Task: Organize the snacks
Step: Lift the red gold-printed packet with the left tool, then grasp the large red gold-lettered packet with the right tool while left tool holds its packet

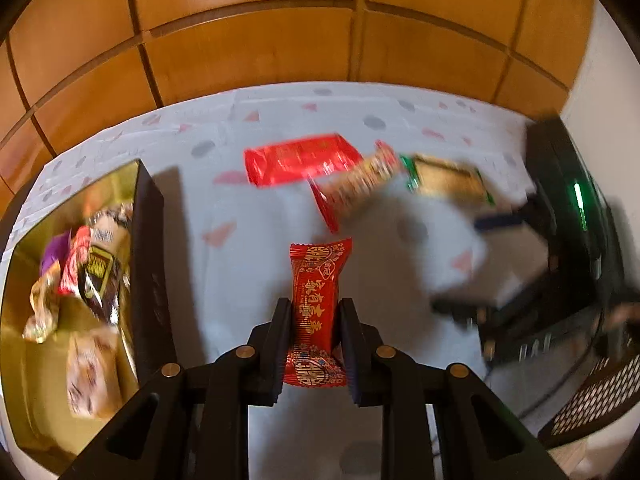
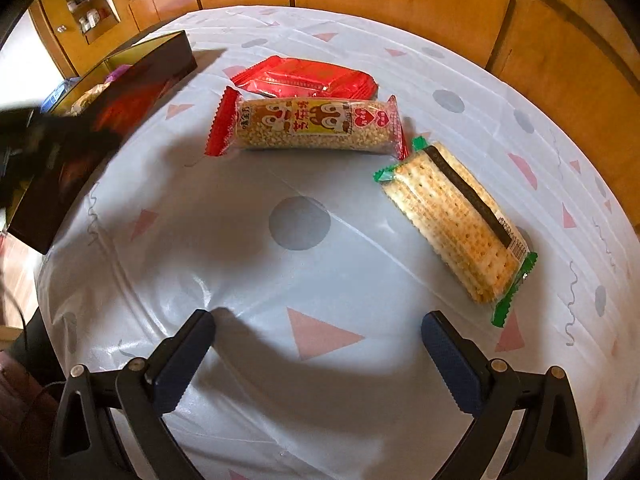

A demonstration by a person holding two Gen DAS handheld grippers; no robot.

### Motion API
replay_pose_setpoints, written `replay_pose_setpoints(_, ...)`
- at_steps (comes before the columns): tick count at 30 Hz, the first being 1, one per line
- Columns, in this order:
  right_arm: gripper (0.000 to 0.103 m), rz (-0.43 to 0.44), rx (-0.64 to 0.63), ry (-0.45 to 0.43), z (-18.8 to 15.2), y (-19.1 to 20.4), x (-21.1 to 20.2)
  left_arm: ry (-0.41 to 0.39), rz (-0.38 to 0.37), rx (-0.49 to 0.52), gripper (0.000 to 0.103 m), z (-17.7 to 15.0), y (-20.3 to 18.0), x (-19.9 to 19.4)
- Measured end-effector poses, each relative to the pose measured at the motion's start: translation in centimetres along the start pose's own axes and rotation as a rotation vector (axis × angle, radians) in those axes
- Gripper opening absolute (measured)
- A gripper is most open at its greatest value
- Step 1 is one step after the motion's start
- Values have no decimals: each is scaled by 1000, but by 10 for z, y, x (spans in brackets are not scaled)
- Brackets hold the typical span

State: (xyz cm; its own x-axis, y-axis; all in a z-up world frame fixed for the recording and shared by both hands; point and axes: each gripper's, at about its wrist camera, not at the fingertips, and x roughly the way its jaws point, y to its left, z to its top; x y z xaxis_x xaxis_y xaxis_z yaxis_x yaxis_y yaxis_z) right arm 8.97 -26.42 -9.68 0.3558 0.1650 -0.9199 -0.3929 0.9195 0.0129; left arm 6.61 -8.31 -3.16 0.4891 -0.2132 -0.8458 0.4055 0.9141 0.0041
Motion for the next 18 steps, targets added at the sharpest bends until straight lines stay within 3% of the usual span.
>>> replay_pose_setpoints(6, 103, 2, -12, 5, 0, 2, -4, 23, 1, 40, 23, -28, -13, 22)
replay_pose_setpoints(10, 102, -1, -26, 19, 4, 0, -5, -24, -19, 21, 24, -35, -10, 24)
replay_pose_setpoints(13, 91, 15, -14, 14, 8, -5, -11, -30, -66, -24, 24, -38, -2, 26)
replay_pose_setpoints(18, 90, 57, 50, -108, 14, -15, -41, -53, -69, -18, 24, -41, -3, 27)
